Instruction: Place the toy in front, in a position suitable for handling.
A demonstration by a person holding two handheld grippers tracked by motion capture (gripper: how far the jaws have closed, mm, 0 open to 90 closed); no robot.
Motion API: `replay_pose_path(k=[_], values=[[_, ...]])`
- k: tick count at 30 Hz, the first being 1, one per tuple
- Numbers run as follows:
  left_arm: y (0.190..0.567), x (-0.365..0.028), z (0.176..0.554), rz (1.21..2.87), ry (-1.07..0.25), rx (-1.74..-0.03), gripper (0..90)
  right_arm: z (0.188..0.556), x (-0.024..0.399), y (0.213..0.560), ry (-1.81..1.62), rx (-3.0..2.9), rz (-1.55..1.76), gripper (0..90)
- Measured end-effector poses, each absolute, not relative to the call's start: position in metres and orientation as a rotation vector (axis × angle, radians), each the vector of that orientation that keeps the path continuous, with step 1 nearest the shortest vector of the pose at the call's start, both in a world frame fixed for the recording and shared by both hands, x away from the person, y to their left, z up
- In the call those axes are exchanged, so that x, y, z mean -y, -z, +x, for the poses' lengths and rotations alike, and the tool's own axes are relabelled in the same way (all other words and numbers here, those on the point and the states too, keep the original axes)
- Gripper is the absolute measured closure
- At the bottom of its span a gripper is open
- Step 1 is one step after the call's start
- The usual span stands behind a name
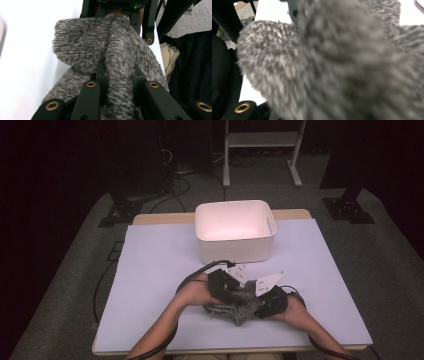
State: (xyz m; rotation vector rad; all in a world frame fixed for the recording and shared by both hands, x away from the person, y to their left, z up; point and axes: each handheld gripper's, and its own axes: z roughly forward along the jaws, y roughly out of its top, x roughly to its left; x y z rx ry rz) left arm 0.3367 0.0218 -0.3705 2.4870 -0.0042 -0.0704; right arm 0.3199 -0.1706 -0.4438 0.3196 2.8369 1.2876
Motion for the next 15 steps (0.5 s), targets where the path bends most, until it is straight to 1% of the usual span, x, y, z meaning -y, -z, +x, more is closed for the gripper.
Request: replay_pose_path(k=[2,7,15], values=[[0.371,-0.027,0.336,2.486,0.056,0.021,75.7,0.320,0.171,0.444,-1.288,-2.832,0.317,57.1],[0.371,-0.046,0.337,2.484,0.039,0.001,76.4,0.320,0.171,0.444,-1.291,-2.833,0.320,57.1],[0.374,-0.075,0.340,2.447,0.037,-0.021,76.4,0.320,0.171,0.445,-1.295,-2.834,0.317,57.1]])
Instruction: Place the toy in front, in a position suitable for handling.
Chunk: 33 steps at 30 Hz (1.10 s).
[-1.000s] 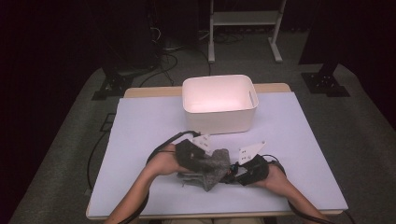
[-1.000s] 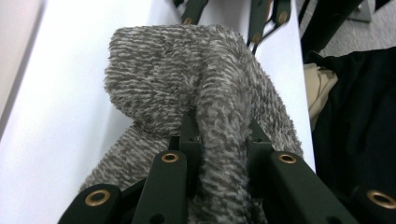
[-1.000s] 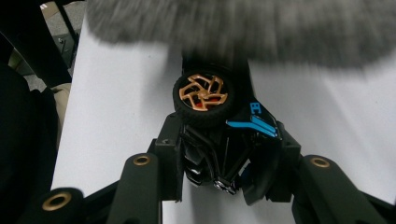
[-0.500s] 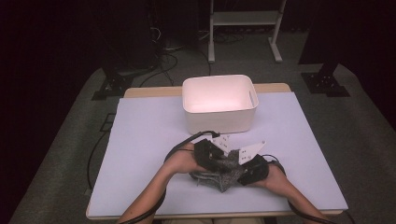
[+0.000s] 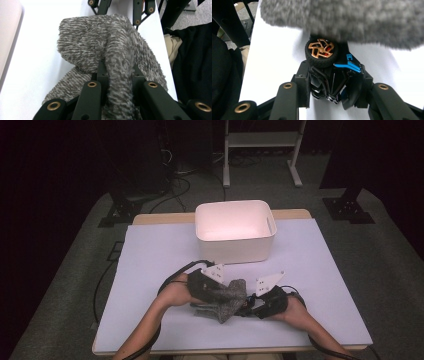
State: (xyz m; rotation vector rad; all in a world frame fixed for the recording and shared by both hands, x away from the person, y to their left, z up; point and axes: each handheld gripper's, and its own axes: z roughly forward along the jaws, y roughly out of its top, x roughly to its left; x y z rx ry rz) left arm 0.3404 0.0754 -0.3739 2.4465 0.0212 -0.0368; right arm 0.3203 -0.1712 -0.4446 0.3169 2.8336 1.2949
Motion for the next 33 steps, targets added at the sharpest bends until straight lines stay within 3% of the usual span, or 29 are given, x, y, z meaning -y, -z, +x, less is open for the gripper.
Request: replay_pose_path(k=[12,25,33], values=[[0.373,-0.109,0.341,2.445,0.002,-0.078,76.2,0.321,0.171,0.445,-1.300,-2.833,0.316,57.1],[0.375,-0.101,0.342,2.440,0.022,-0.040,76.1,0.321,0.171,0.445,-1.300,-2.832,0.316,57.1],[0.377,-0.119,0.343,2.413,0.029,-0.079,76.1,0.320,0.171,0.445,-1.294,-2.830,0.306,57.1]])
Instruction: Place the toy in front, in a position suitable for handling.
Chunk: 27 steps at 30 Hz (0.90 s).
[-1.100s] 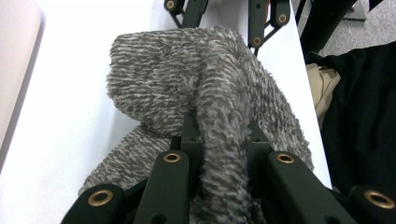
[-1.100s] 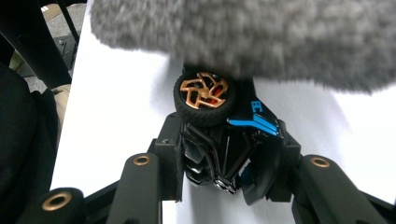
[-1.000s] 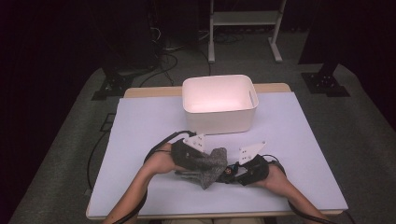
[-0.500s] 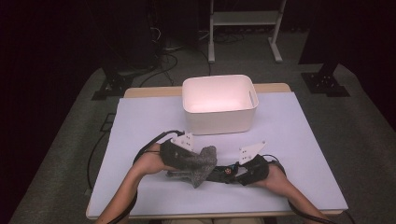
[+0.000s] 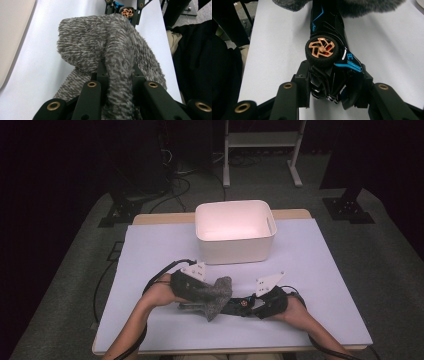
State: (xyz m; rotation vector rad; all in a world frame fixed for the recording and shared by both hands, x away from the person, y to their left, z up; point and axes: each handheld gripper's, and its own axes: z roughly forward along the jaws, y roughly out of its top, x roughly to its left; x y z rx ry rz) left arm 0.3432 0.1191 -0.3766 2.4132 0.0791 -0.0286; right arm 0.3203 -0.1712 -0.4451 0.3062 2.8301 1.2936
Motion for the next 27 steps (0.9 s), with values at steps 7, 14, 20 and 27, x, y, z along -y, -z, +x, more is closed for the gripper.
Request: replay_pose_path(k=[7,14,20,27], values=[[0.378,-0.143,0.345,2.405,0.007,-0.145,76.1,0.320,0.171,0.445,-1.296,-2.832,0.310,57.1],[0.382,-0.135,0.344,2.409,0.021,-0.126,76.1,0.320,0.171,0.445,-1.291,-2.832,0.310,57.1],[0.376,-0.118,0.345,2.383,0.045,-0.085,76.1,0.320,0.170,0.445,-1.288,-2.837,0.302,57.2],[0.375,-0.076,0.345,2.419,0.063,0.022,76.1,0.320,0.170,0.445,-1.280,-2.841,0.300,57.2]])
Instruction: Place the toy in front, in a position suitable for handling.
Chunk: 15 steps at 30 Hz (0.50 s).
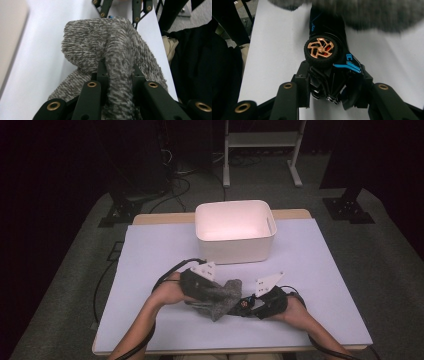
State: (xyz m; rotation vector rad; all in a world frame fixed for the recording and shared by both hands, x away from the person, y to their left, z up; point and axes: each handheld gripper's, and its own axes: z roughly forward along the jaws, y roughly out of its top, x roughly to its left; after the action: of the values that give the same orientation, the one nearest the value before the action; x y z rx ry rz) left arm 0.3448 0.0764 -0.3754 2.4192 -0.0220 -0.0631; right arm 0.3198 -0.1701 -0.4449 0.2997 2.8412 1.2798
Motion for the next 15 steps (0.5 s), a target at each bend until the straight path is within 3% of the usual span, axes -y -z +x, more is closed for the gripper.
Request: replay_pose_path(k=[8,15], values=[[0.375,-0.035,0.343,2.420,0.094,0.119,76.1,0.319,0.170,0.445,-1.278,-2.837,0.295,57.2],[0.376,-0.049,0.344,2.408,0.094,0.080,76.1,0.319,0.170,0.445,-1.276,-2.836,0.292,57.2]])
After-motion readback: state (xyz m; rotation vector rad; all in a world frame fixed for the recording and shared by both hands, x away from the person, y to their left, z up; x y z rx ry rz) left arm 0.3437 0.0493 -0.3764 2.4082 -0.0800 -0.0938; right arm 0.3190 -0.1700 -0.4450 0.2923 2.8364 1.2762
